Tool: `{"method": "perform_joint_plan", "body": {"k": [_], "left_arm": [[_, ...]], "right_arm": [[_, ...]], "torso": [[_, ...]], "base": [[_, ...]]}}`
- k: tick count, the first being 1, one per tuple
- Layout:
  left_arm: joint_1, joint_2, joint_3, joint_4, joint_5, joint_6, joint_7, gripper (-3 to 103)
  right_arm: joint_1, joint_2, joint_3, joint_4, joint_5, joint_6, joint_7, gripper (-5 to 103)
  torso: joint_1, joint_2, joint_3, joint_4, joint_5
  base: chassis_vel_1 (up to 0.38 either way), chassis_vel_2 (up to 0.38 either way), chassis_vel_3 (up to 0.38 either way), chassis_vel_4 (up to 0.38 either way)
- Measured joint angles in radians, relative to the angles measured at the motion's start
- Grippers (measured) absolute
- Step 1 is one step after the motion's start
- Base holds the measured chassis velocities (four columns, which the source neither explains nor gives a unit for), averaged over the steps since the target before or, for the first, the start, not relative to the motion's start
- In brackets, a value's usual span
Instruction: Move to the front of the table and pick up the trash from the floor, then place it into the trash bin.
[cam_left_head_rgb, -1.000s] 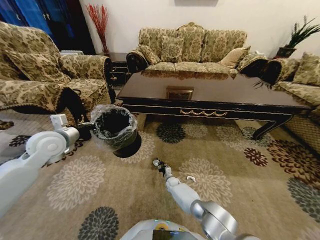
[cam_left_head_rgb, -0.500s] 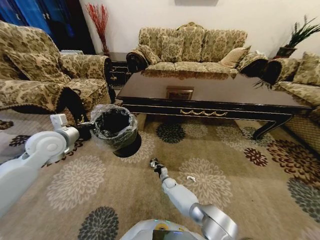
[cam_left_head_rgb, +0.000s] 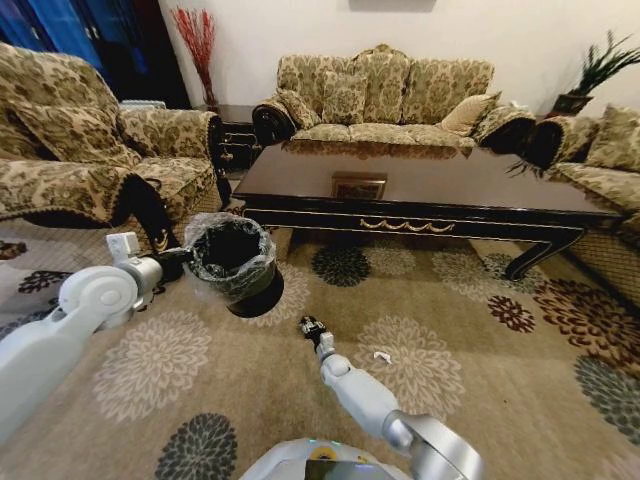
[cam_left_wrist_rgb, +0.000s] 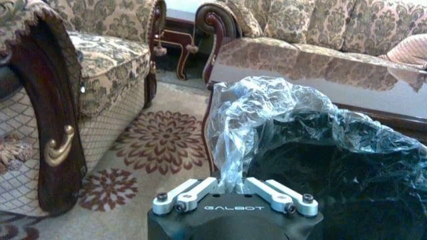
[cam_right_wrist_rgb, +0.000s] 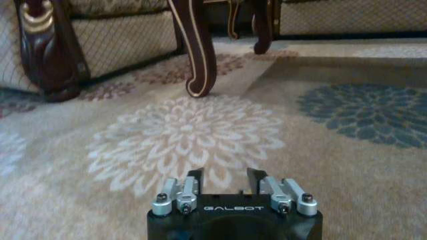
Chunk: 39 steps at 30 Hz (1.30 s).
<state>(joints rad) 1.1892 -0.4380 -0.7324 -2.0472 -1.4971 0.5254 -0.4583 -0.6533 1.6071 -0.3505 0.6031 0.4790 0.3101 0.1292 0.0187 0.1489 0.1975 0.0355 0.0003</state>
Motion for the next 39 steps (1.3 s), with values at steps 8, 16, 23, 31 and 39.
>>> {"method": "perform_joint_plan", "body": {"k": [8, 16, 23, 31, 39], "left_arm": [[0.011, 0.002, -0.017, -0.008, -0.008, 0.0, 0.0, 4], [0.009, -0.006, -0.009, -0.004, -0.003, 0.0, 0.0, 4], [0.013, -0.01, -0.01, -0.004, 0.0, 0.0, -0.001, 4], [0.025, -0.007, -0.028, -0.011, -0.002, 0.0, -0.003, 4], [0.029, -0.006, -0.031, -0.02, -0.004, 0.0, -0.006, 4]], "right_arm": [[0.002, 0.001, -0.029, -0.033, -0.045, -0.04, 0.046, 74], [0.01, 0.002, -0.038, -0.06, -0.038, -0.045, 0.041, 99], [0.021, 0.002, -0.047, -0.09, -0.035, -0.044, 0.042, 100], [0.014, 0.002, -0.033, -0.082, -0.014, -0.016, 0.053, 100], [0.001, 0.001, -0.023, -0.077, -0.021, -0.03, 0.066, 100]], "torso": [[0.0, 0.0, 0.0, -0.0003, -0.0003], [0.0, 0.0, 0.0, -0.0003, -0.0004], [0.0, 0.0, 0.0, -0.0003, -0.0004], [0.0, 0.0, 0.0, -0.0003, -0.0003], [0.0, 0.0, 0.0, -0.0003, -0.0003]], "base": [[0.0, 0.0, 0.0, 0.0], [0.0, 0.0, 0.0, 0.0], [0.0, 0.0, 0.0, 0.0], [0.0, 0.0, 0.0, 0.0], [0.0, 0.0, 0.0, 0.0]]}}
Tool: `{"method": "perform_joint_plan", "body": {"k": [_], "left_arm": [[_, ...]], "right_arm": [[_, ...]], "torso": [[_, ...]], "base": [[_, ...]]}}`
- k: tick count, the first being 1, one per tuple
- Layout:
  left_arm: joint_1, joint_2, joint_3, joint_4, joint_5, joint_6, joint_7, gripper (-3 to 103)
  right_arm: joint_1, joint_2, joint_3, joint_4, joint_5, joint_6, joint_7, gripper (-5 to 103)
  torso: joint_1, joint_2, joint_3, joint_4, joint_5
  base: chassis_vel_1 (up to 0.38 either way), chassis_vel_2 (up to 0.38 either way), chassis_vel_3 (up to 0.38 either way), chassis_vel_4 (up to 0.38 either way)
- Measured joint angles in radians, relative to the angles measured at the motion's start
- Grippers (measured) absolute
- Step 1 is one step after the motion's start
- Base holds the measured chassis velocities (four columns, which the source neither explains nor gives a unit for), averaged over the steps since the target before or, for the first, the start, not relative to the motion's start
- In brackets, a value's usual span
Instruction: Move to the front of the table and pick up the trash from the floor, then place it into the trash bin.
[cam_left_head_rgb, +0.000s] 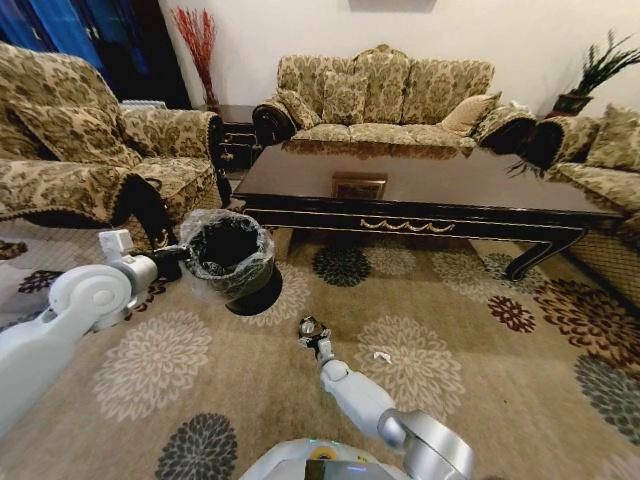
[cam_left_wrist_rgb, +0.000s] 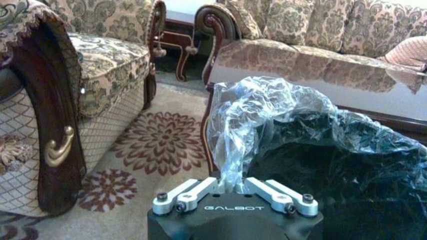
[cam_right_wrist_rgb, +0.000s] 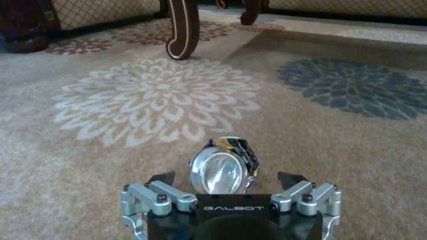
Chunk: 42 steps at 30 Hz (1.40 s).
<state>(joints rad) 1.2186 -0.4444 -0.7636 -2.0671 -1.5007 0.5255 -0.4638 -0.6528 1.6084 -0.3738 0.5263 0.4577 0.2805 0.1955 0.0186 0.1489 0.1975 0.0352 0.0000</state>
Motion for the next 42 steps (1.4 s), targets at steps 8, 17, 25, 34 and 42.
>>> {"method": "perform_joint_plan", "body": {"k": [8, 17, 25, 34, 42], "left_arm": [[0.006, -0.003, -0.005, -0.007, 0.0, 0.001, -0.001, 4], [0.008, -0.008, -0.006, -0.008, 0.0, 0.001, -0.001, 4], [0.008, -0.005, -0.009, -0.008, 0.0, 0.001, -0.002, 4], [0.008, -0.006, -0.009, -0.009, 0.0, 0.001, -0.002, 4], [0.007, -0.004, -0.009, -0.004, 0.001, 0.001, -0.002, 4]], "right_arm": [[-0.008, 0.0, 0.004, 0.001, -0.024, -0.001, 0.018, 100], [-0.005, 0.0, 0.005, -0.001, -0.041, 0.009, 0.018, 100], [-0.024, 0.0, -0.007, -0.001, -0.038, -0.004, 0.008, 100], [-0.032, 0.0, -0.026, 0.006, -0.015, -0.001, -0.037, 100], [-0.027, 0.0, -0.032, -0.012, -0.017, -0.008, -0.04, 100]], "torso": [[0.0, 0.0, 0.0, 0.0001, 0.0], [0.001, 0.0, 0.0, -0.0004, -0.0001], [0.0, 0.0, 0.0, 0.0004, 0.0], [0.0, 0.0, 0.0, 0.0001, 0.0], [0.0, 0.0, 0.0, 0.0, -0.0001]], "base": [[-0.032, 0.035, 0.04, -0.042], [-0.096, 0.092, 0.1, -0.096], [-0.002, 0.003, 0.003, -0.007], [0.0, 0.0, 0.0, 0.0], [0.0, 0.0, 0.0, 0.0]]}}
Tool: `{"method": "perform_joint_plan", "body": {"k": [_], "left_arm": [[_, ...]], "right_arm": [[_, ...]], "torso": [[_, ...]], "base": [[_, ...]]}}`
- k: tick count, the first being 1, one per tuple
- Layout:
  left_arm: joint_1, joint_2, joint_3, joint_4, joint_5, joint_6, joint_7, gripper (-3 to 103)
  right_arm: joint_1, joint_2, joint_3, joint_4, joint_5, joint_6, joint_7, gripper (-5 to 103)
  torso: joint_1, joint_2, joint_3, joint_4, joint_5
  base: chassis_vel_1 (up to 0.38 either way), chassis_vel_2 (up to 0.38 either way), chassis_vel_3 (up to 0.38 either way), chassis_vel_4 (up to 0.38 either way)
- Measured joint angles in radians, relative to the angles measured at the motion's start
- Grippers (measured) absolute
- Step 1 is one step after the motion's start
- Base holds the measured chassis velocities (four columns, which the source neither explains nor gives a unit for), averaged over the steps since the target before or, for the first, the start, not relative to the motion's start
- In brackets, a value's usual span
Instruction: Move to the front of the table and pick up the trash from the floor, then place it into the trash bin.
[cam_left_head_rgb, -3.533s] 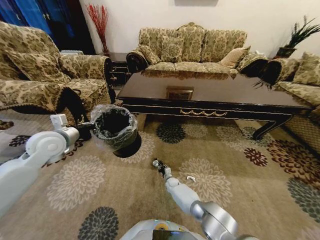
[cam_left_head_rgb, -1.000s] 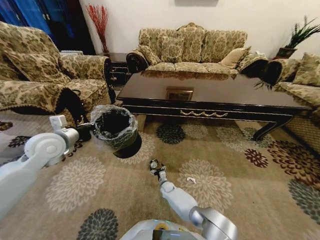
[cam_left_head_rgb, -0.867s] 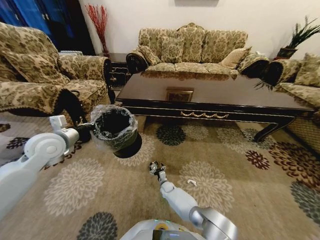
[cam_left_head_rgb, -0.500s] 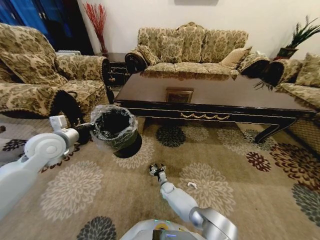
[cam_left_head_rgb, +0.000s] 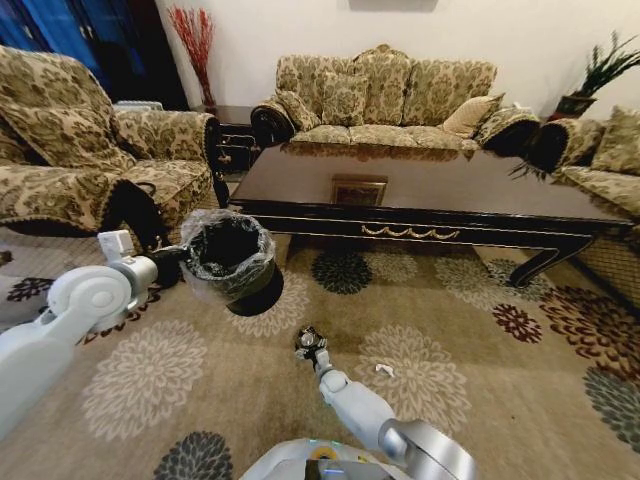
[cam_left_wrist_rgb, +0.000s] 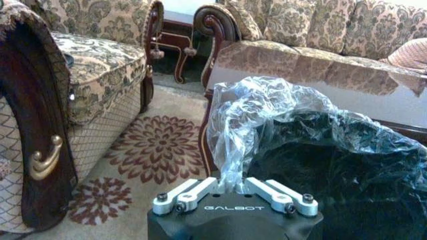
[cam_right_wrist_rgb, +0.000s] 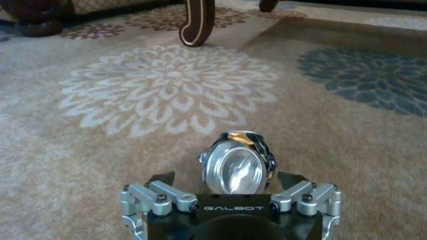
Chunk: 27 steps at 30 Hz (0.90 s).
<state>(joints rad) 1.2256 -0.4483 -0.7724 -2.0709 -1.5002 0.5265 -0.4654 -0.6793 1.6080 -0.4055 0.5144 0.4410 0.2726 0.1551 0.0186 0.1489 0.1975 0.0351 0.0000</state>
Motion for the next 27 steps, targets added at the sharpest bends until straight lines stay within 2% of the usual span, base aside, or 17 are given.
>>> {"method": "perform_joint_plan", "body": {"k": [3, 5, 7, 8, 12, 14, 18, 22, 27], "left_arm": [[-0.004, 0.0, 0.003, 0.002, 0.001, 0.0, 0.0, 4], [-0.005, 0.0, 0.004, 0.003, 0.001, 0.0, 0.0, 4], [-0.007, 0.0, 0.006, 0.005, 0.001, 0.0, 0.0, 4], [-0.007, 0.0, 0.006, 0.005, 0.001, 0.0, 0.0, 4], [-0.009, -0.004, 0.011, 0.006, 0.004, 0.0, 0.0, 4], [-0.009, -0.005, 0.013, 0.006, 0.004, 0.0, 0.0, 4], [-0.009, -0.007, 0.015, 0.008, 0.007, 0.0, 0.0, 4], [-0.009, -0.009, 0.016, 0.008, 0.008, 0.0, 0.0, 4], [-0.009, -0.008, 0.016, 0.008, 0.009, 0.0, 0.001, 4]], "right_arm": [[0.004, 0.0, 0.0, -0.007, 0.0, -0.01, 0.007, 103], [0.004, 0.0, 0.0, -0.009, 0.0, -0.01, 0.008, 100], [0.004, 0.0, 0.0, -0.012, -0.003, -0.012, 0.01, 93], [0.004, 0.0, 0.0, -0.012, -0.003, -0.012, 0.01, 93], [0.003, 0.0, 0.006, -0.025, -0.016, -0.014, 0.019, 71], [0.003, 0.0, 0.008, -0.027, -0.019, -0.014, 0.019, 68], [0.003, 0.0, 0.009, -0.031, -0.025, -0.014, 0.022, 66], [0.003, 0.0, 0.011, -0.03, -0.026, -0.014, 0.024, 71], [0.005, 0.0, 0.013, -0.023, -0.025, -0.014, 0.024, 71]], "torso": [[0.0, 0.0, 0.0, 0.0001, 0.0], [0.0, 0.0, 0.0, 0.0, 0.0], [0.0, 0.0, 0.0, 0.0, 0.0], [0.0, 0.0, 0.0, 0.0, 0.0], [0.0, 0.0, 0.0, 0.0, 0.0], [0.0, 0.0, 0.0, 0.0, 0.0], [0.0, 0.0, 0.0, 0.0, 0.0001], [0.0, 0.0, 0.0, 0.0, 0.0], [0.0, 0.0, 0.0, 0.0001, 0.0]], "base": [[0.0, 0.0, 0.0, 0.0], [0.0, 0.0, 0.0, 0.0], [0.0, 0.0, 0.0, 0.0], [0.0, 0.0, 0.0, 0.0], [0.0, 0.0, 0.0, 0.0], [0.0, 0.0, 0.0, 0.0], [0.0, 0.0, 0.0, 0.0], [0.0, 0.0, 0.0, 0.0], [0.0, 0.0, 0.0, 0.0]]}}
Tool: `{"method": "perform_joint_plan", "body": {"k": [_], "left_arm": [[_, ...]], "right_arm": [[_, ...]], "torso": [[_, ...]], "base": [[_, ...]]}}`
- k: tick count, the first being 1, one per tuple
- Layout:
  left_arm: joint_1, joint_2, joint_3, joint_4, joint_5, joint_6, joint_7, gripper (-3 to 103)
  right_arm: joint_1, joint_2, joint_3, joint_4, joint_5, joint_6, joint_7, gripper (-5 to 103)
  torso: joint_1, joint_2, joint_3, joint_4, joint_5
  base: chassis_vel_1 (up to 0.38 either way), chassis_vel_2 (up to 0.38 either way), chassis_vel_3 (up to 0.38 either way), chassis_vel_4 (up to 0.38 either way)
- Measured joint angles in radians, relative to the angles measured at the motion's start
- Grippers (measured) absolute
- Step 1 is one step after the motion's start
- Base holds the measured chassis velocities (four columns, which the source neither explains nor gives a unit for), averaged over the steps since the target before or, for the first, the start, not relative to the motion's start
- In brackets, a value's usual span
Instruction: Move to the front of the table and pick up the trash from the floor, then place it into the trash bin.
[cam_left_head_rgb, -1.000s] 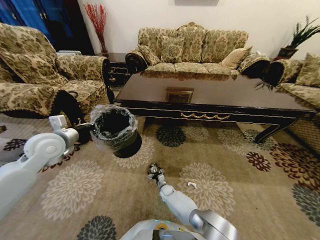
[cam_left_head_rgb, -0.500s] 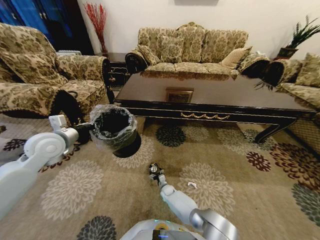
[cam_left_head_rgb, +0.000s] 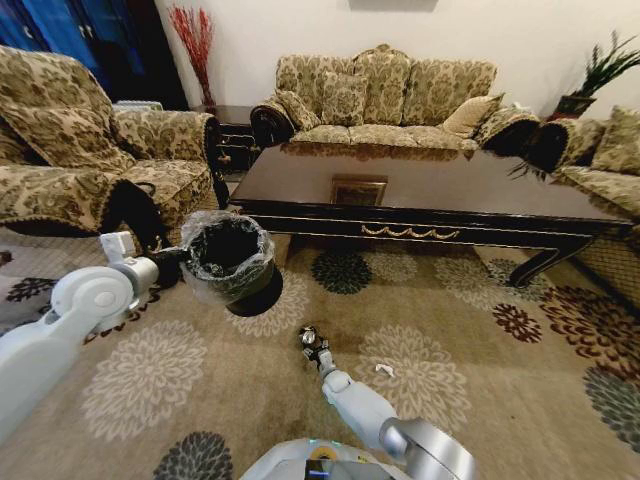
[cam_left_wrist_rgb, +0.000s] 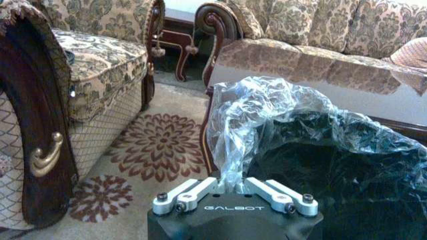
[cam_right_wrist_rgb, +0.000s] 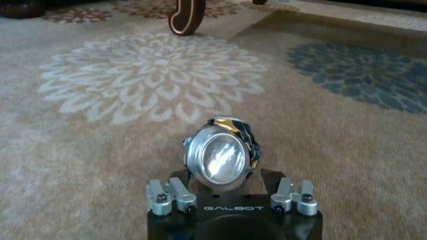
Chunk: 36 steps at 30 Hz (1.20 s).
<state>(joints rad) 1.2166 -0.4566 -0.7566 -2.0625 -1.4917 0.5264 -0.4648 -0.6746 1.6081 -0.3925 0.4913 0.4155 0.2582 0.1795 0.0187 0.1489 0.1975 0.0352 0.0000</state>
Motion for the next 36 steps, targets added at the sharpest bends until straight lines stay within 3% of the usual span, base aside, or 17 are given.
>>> {"method": "perform_joint_plan", "body": {"k": [13, 21, 25, 36], "left_arm": [[0.0, 0.004, -0.001, -0.002, -0.001, 0.0, 0.001, 4], [0.001, 0.002, -0.001, -0.005, -0.001, -0.001, 0.001, 4], [0.003, 0.001, -0.002, -0.005, -0.001, -0.001, 0.001, 4], [0.007, 0.001, -0.006, -0.007, -0.001, -0.002, 0.001, 4]], "right_arm": [[-0.001, 0.0, 0.01, 0.032, 0.006, 0.011, -0.004, 79], [-0.008, 0.0, 0.012, 0.028, -0.002, 0.013, -0.006, 62], [-0.009, 0.0, 0.012, 0.024, -0.005, 0.013, -0.006, 66], [-0.01, 0.0, 0.015, 0.037, -0.005, 0.013, -0.006, 64]], "torso": [[0.0, 0.0, 0.0, 0.0, 0.0], [0.0, 0.0, 0.0, 0.0, 0.0], [0.0, 0.0, 0.0, 0.0, 0.0], [0.0, 0.0, 0.0, -0.0001, 0.0]], "base": [[0.0, 0.0, 0.0, 0.0], [0.0, 0.0, 0.0, 0.0], [0.0, 0.0, 0.0, 0.0], [0.0, 0.0, 0.0, 0.0]]}}
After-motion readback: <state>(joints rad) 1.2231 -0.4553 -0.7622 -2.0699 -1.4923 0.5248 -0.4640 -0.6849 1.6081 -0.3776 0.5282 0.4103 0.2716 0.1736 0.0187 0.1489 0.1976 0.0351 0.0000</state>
